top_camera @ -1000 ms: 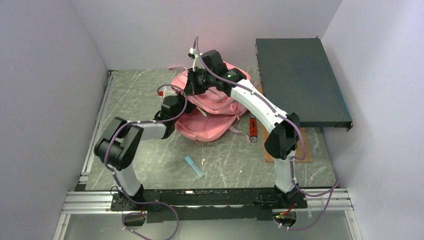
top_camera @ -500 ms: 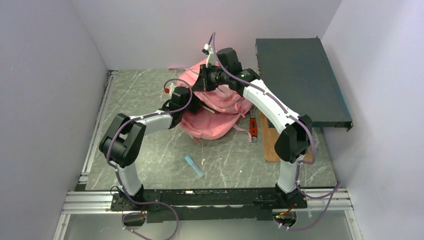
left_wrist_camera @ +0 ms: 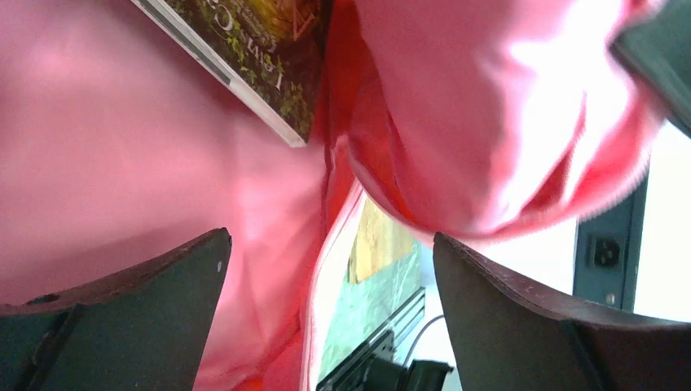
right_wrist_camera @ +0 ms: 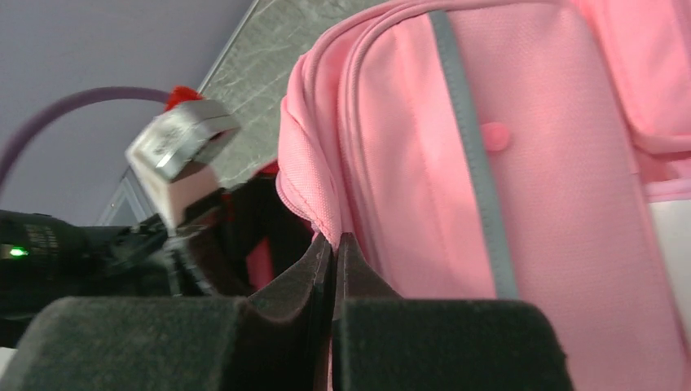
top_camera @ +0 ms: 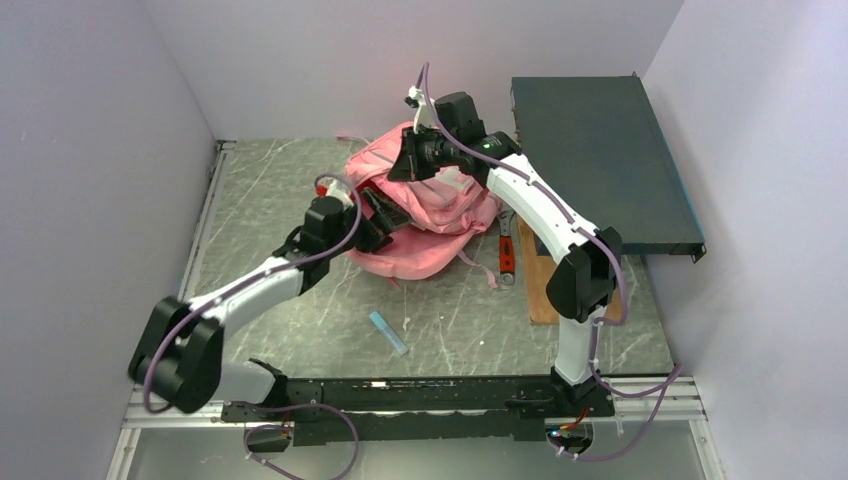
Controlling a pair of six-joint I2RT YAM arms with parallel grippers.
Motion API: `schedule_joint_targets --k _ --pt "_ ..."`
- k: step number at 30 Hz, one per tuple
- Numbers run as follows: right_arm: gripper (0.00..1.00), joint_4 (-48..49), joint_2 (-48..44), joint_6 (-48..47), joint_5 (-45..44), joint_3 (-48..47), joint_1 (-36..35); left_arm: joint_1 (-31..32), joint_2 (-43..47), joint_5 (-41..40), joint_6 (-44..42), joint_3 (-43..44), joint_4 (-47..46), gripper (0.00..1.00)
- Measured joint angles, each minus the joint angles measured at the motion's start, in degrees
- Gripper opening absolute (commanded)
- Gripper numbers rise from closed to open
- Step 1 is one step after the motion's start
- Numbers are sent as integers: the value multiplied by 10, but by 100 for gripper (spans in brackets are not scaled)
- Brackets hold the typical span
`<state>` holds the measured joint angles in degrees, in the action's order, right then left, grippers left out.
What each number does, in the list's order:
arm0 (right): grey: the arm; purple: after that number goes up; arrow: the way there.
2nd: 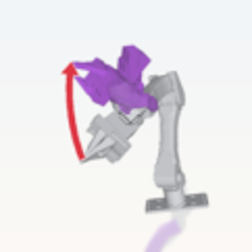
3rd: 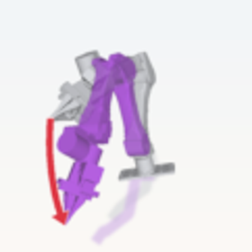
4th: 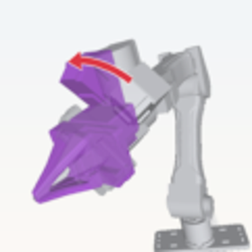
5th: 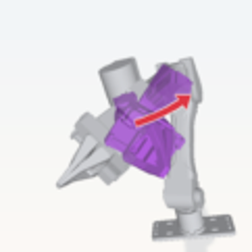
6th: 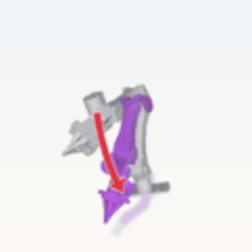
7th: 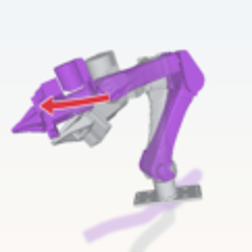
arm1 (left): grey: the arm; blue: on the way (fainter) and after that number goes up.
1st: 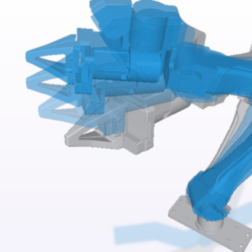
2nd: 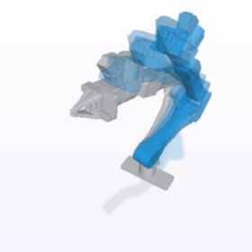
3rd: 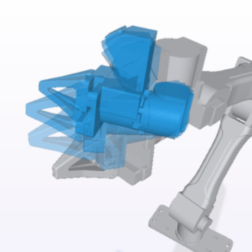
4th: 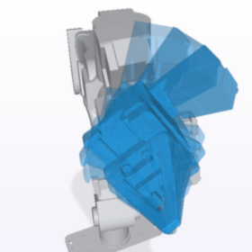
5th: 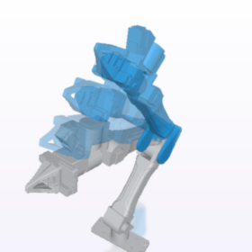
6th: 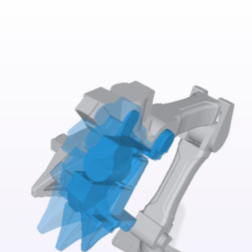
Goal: Pack the student bag
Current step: Place the book in the student bag.
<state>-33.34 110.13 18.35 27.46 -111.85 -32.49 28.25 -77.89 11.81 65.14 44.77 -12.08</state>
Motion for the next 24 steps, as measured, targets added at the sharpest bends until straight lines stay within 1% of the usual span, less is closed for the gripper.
schedule_joint_targets --k 4,7,9,10,13,18,20,22,24 --pt "0 1 0 -14 3 0 -10 -28 106 34 -65 -48 50 100" --pt "0 3 -1 -29 -1 14 -21 -74 183 57 -120 -56 102 100" --pt "0 3 -1 -34 -5 26 -23 -106 221 75 -154 -55 128 93" --pt "0 1 -1 -36 -7 31 -23 -116 229 85 -165 -54 137 90" --pt "0 0 -1 -40 -19 37 -19 -131 232 109 -186 -51 156 88" --pt "0 -5 3 -54 -61 21 -14 -134 264 82 -188 -89 163 92" --pt "0 -16 13 -68 -88 -7 -14 -137 284 71 -189 -103 168 91" --pt "0 -19 23 -85 -110 -31 -14 -143 282 67 -190 -104 172 88" --pt "0 -20 29 -104 -130 -45 -14 -147 273 68 -190 -104 172 88"
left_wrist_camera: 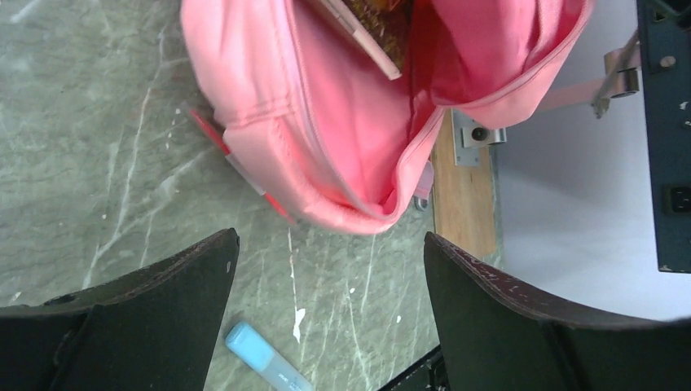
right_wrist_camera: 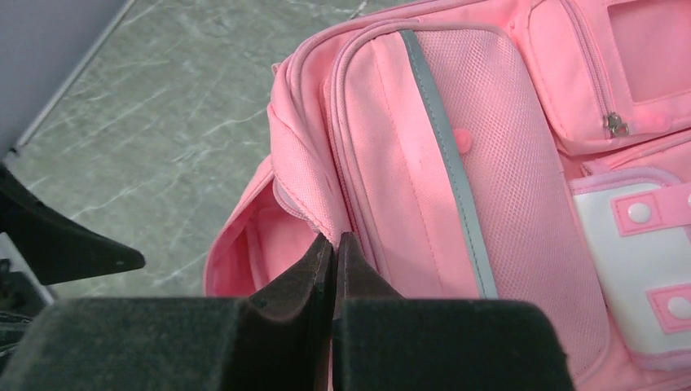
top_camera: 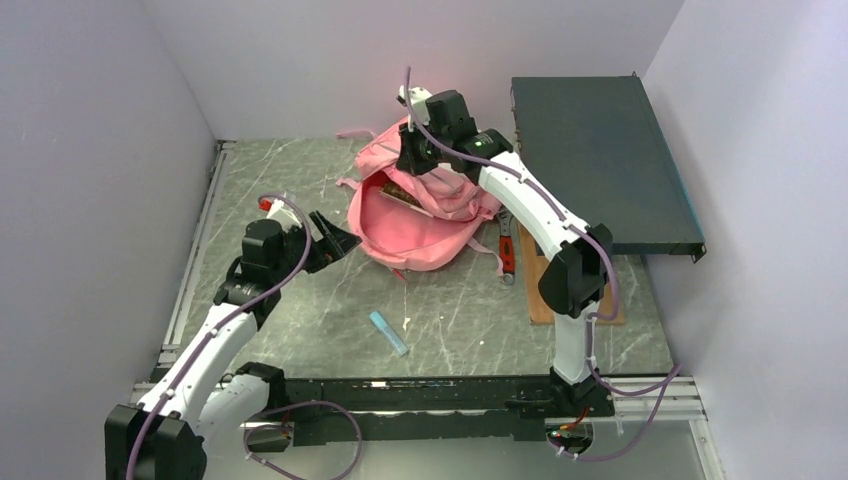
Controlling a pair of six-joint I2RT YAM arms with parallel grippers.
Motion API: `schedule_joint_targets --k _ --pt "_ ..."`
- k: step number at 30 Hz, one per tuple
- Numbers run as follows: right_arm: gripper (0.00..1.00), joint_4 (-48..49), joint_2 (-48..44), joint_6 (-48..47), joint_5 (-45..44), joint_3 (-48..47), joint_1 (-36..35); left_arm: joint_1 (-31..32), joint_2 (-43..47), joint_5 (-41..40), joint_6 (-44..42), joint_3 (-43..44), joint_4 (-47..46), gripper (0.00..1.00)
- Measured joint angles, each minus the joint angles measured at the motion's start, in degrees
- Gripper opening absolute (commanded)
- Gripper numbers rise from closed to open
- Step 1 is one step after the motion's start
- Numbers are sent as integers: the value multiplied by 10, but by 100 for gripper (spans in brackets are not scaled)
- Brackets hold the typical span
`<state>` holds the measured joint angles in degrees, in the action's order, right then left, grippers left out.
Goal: Pack the student bag
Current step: Place the book in the student bag, then adjust the student bag at the center of the board.
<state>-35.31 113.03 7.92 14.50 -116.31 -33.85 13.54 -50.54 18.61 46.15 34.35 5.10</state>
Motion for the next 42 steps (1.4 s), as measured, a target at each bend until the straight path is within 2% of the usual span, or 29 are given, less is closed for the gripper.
schedule_joint_targets --k 3,8,14,19,23,30,37,42 --pt "0 22 2 -29 -16 16 0 -5 -2 3 1 -16 -9 89" --pt "0 99 -11 -61 -6 134 -2 -7 22 19 5 -47 -5 89" --pt "0 162 -11 -82 7 236 -25 -8 69 27 -1 -40 24 90" --pt "0 183 -14 -84 -2 282 -66 -8 122 8 -23 0 80 90" --pt "0 209 -38 -72 -4 324 -88 -8 153 -12 -45 32 113 91" --pt "0 219 -102 -44 29 353 -79 -8 191 -27 -53 34 159 91" --pt "0 269 -138 18 107 416 -79 -8 215 -38 -54 30 179 91" --pt "0 285 -138 49 161 424 -90 -8 216 -45 -57 30 200 91"
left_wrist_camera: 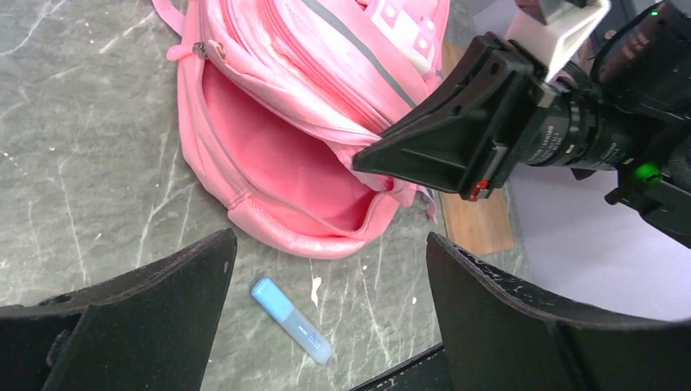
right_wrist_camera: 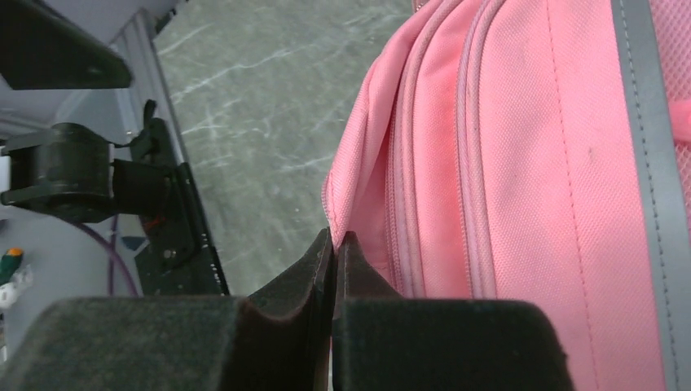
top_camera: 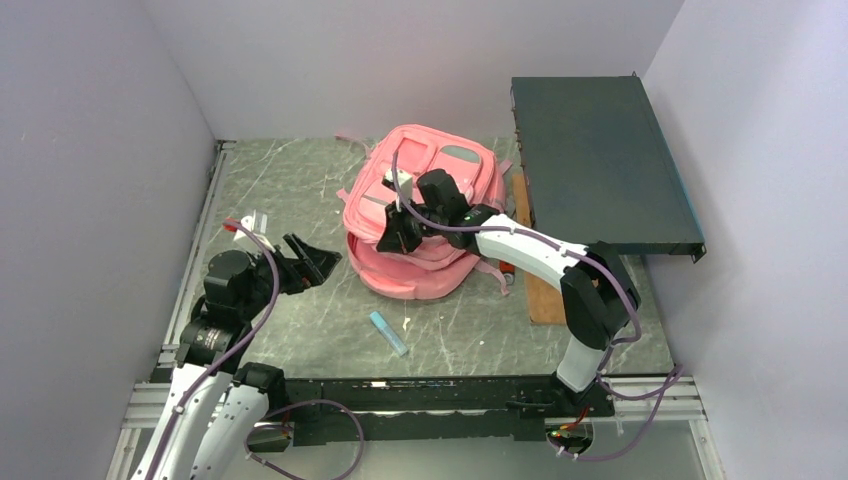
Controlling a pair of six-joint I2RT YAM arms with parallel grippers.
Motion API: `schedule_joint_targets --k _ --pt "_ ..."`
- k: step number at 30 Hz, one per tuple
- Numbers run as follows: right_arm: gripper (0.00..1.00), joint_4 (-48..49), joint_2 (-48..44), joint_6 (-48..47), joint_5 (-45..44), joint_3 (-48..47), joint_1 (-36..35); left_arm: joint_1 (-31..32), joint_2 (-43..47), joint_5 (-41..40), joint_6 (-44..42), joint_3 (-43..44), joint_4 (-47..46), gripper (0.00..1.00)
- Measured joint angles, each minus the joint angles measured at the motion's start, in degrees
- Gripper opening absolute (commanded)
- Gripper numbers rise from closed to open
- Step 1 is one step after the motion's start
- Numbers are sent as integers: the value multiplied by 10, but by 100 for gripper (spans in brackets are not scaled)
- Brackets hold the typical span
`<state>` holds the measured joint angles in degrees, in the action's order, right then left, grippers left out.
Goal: Pack the student bag
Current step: Adjust the student bag at the center of the board.
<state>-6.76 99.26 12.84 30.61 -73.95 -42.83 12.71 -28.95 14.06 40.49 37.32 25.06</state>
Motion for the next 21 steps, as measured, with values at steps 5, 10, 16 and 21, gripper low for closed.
schedule_joint_targets --k 5,10,16,21 --pt "0 -27 24 0 -8 -49 -9 0 17 -4 15 -42 -11 93" --pt "4 -108 80 -30 -122 -170 -16 0 -27 41 60 -139 -72 99" --pt "34 -147 80 -49 -146 -198 1 1 -167 99 87 -146 -148 99" --pt "56 -160 79 -49 -153 -212 13 13 -266 105 97 -113 -187 91"
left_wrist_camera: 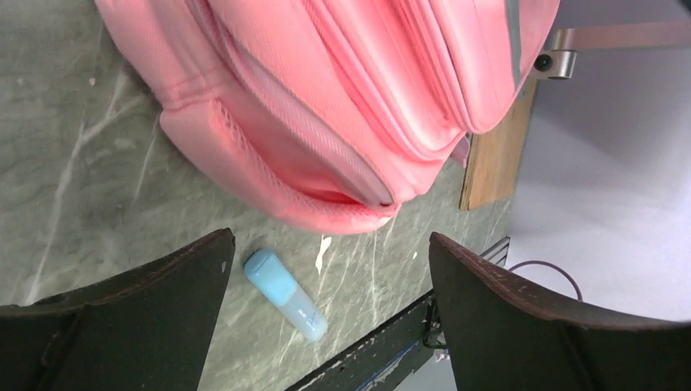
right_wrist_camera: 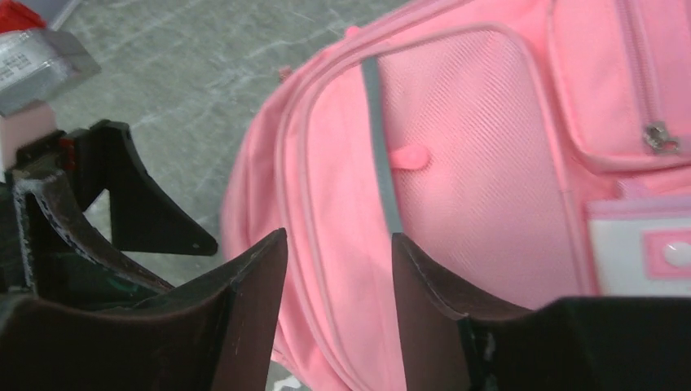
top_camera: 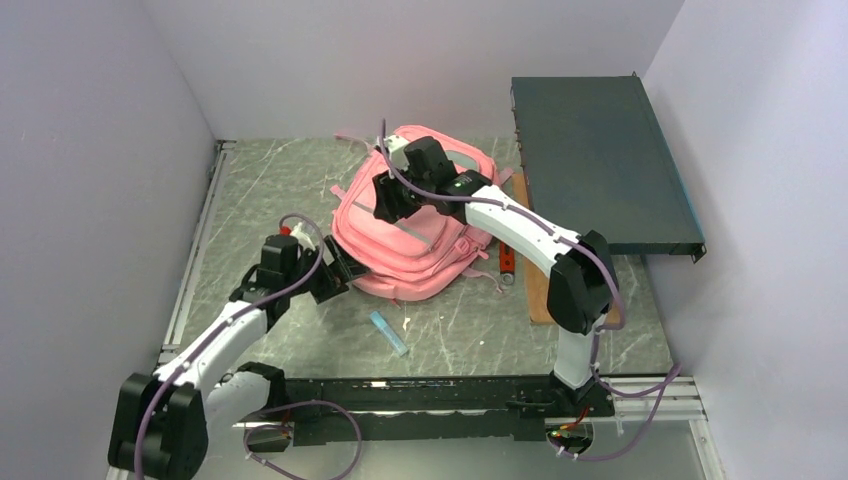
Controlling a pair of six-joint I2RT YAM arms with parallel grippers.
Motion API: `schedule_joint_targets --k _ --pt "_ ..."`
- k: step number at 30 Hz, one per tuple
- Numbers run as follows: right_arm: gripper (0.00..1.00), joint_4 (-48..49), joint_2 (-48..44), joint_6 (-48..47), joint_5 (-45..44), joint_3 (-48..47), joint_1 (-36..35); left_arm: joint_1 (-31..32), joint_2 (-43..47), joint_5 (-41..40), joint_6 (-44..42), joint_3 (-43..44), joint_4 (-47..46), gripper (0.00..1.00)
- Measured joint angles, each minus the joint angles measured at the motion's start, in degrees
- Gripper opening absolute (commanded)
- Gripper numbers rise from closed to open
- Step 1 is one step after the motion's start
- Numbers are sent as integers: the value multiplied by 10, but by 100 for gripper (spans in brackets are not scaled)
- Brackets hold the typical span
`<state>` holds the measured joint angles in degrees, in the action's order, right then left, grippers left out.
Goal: Pack the student bag
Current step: Adjust the student bag at the center of the board, then zip the student bag at the center of the board.
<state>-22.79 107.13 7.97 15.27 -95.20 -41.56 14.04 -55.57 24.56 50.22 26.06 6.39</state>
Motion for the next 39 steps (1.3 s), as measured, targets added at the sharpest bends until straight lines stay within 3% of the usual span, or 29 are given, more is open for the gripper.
schedule_joint_targets --k 3,6,11,15,20,32,36,39 --pt "58 -11 -14 -1 -26 19 3 3 -49 -3 1 23 -12 81" --pt "59 -40 -56 -6 -65 63 3 4 -78 -7 1 29 -28 63" --pt "53 -80 -172 -23 -147 155 2 4 -80 -28 -15 30 -26 23" --pt "54 -90 -243 -28 -189 223 2 -6 -80 -50 -41 43 -15 0" --pt "54 -101 -247 -31 -240 287 2 -31 -91 -51 -67 93 -11 0" --pt "56 -147 -129 -22 -386 291 2 -45 -73 -18 -75 92 -11 5" --pt "57 -146 -106 -22 -414 290 2 -45 -49 0 -75 77 -10 16" --pt "59 -143 -76 -24 -432 284 2 -45 -28 12 -76 62 -9 34"
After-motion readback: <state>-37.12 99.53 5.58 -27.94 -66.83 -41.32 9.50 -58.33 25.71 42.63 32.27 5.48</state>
